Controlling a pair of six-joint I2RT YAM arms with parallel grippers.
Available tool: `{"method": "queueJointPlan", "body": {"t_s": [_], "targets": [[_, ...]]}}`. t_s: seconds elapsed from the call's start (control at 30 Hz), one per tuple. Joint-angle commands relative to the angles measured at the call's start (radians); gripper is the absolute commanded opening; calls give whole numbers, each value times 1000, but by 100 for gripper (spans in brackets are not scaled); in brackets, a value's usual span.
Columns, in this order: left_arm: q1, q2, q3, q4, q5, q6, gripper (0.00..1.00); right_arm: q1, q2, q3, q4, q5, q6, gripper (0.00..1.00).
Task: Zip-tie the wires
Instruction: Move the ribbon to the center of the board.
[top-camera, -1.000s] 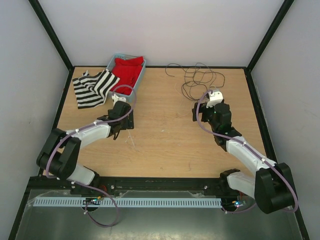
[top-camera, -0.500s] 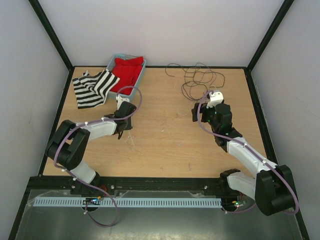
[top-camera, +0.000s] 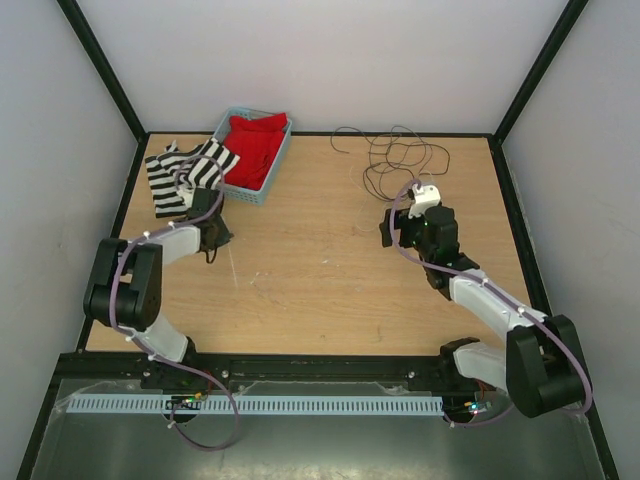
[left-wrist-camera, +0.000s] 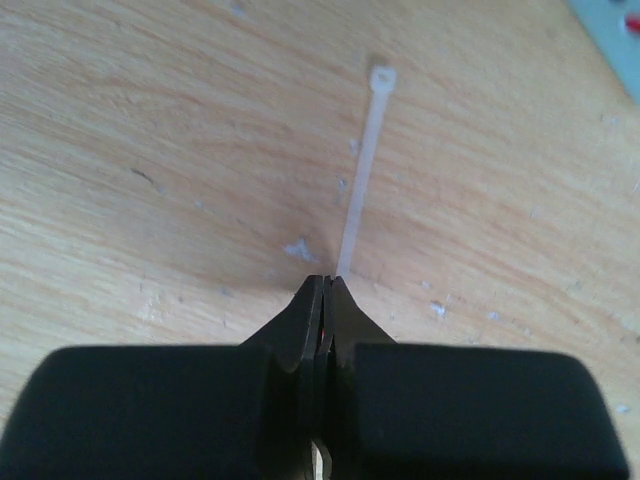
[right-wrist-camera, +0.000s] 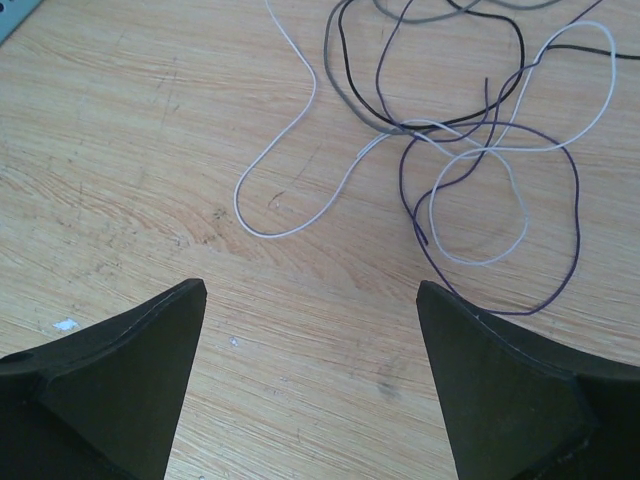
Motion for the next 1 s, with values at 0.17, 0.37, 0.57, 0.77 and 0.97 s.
{"method": "queueJointPlan", "body": {"t_s": [0.17,0.37,0.57,0.77,0.97], "targets": [[175,141,57,-90,215,-132,0,22,109,79,36,-6,16,98],[172,42,35,-59,218,-64,13,30,330,243,70,-48,52,97],[171,-202,-6,-52,218,1,65,68,580,457,98,-52,32,96],[165,-397,-11,-54,277,24,82,90,801,684,60,-22,2,96],[154,-513,-7,-64,323,25,83,104,986,879,26,59,-21,92]]}}
